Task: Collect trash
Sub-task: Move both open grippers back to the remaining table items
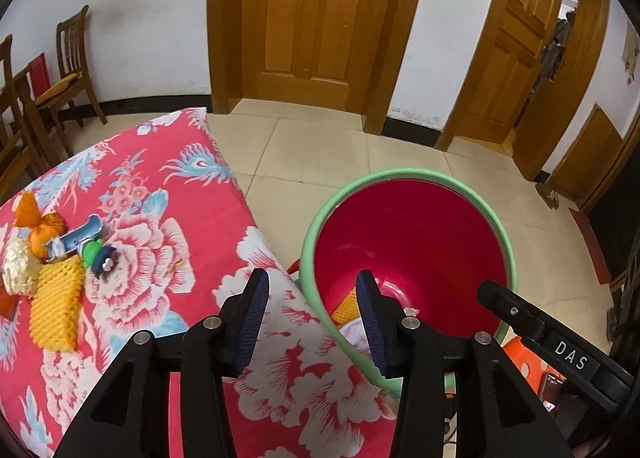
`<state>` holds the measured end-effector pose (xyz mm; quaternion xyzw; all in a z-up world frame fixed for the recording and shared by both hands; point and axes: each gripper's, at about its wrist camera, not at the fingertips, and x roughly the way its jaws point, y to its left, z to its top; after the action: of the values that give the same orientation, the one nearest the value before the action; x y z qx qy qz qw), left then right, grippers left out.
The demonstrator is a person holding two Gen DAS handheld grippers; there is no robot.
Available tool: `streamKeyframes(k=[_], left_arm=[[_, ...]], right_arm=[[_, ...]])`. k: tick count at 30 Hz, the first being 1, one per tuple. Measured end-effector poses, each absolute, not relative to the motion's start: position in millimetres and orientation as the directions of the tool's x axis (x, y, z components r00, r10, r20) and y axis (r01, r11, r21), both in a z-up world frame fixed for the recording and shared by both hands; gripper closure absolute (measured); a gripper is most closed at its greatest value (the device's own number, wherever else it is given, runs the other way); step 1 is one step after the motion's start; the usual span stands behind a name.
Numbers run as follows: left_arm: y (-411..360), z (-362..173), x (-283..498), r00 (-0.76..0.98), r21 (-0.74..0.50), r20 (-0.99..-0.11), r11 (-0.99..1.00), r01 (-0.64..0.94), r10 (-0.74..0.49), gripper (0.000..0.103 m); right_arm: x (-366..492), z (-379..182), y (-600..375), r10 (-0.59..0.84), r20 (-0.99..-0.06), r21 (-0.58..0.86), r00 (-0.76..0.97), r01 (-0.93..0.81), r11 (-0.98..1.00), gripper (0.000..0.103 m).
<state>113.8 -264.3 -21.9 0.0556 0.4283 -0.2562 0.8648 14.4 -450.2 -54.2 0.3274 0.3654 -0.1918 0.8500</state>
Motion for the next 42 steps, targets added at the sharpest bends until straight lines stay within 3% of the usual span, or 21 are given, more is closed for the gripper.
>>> streamKeyframes(k=[42], left_arm=[[-50, 0, 138, 0.657, -0.179, -0.719, 0.974, 0.142, -0.228, 0.057]], right_arm=[[95, -14, -280, 0.128, -0.735, 0.354, 0.666, 0.216, 0.91, 0.038]])
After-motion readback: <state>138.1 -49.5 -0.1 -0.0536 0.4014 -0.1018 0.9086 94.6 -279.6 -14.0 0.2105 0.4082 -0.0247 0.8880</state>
